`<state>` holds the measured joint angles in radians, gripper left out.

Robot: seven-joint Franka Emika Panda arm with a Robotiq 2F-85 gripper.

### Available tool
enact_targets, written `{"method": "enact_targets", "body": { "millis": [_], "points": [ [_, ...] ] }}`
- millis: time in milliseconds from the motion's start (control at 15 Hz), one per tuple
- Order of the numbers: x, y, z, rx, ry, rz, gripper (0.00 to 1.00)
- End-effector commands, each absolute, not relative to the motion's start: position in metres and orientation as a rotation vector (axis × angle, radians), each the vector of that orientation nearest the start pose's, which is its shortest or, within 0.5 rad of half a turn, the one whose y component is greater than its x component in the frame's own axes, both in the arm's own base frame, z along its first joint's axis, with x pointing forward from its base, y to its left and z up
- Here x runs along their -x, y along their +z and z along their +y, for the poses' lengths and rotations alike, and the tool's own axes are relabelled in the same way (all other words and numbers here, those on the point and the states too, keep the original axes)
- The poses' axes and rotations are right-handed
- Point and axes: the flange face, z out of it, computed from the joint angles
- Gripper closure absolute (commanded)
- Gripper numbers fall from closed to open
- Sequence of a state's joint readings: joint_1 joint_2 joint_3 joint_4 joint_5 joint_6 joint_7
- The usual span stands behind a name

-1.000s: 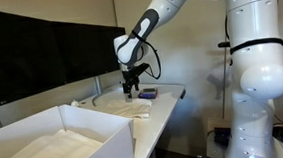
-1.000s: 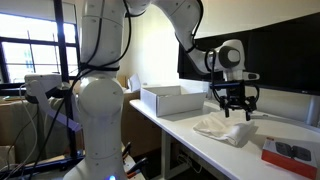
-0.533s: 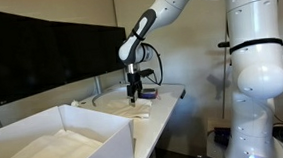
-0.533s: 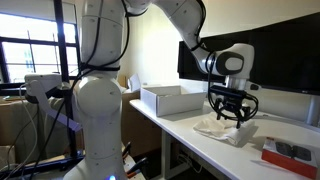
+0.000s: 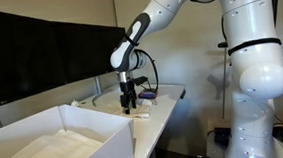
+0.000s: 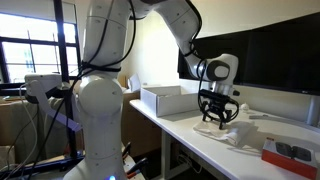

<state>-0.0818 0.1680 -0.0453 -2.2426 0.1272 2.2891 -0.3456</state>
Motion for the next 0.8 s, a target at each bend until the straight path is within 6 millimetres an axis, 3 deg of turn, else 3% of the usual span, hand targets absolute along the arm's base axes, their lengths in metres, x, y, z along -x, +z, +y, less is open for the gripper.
{"method": "enact_targets", "body": {
  "millis": [0, 333, 533, 600, 733],
  "points": [
    [-0.524, 0.27, -0.046, 3.013, 0.206, -0.191, 0.0],
    [-0.527, 0.268, -0.045, 3.036, 0.185, -0.202, 0.0],
    [-0.53, 0.267, -0.047, 3.083, 0.126, -0.293, 0.0],
    [-0.525, 0.312, -0.028, 3.111, 0.091, -0.319, 0.0],
    [-0.531, 0.332, -0.007, 3.137, 0.031, -0.383, 0.0]
  ]
}}
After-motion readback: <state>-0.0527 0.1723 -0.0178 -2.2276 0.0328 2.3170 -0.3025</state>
